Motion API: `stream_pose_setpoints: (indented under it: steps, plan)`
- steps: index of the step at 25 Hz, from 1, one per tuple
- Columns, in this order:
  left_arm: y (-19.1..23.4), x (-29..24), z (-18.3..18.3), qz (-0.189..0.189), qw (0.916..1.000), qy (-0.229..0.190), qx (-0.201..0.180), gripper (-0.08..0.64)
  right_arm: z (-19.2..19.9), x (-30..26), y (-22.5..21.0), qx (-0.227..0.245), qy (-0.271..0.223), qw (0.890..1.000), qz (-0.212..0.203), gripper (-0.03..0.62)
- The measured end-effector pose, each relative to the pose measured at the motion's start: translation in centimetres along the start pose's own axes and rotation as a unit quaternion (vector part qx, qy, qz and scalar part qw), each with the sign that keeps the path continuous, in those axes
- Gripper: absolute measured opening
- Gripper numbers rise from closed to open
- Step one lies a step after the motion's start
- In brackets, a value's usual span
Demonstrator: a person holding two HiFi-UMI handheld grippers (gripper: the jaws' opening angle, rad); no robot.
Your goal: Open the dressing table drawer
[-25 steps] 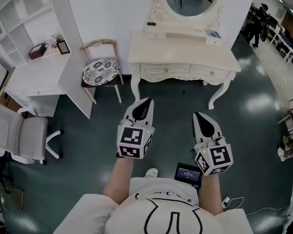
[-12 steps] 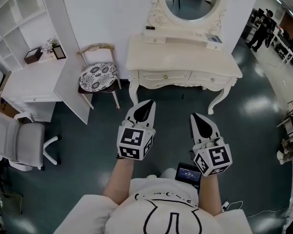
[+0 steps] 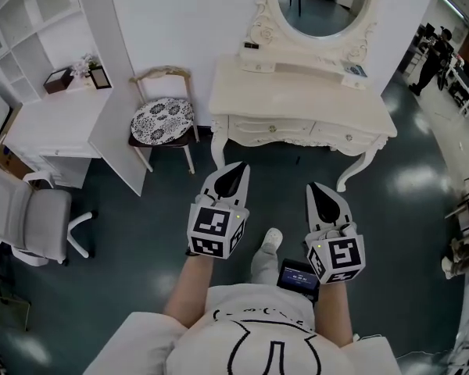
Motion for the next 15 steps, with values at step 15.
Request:
stream_pose_setpoints:
  steps: [15]
  plan:
    - [1.5,-8.2,1.3,-0.009,0.9996,0.016,-0.024,0.017,2.0,-7.4,-5.8,-0.027,-0.021,0.999,-0.040,0.018]
Point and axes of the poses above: the fingertips, and each gripper's own axes: x backward along the fingers, y to its left, z out of its underside, the point moved 5 cm from there along x, backward along the fingers, and after that the axes turned 9 degrees about -y, right-handed, at the moved point
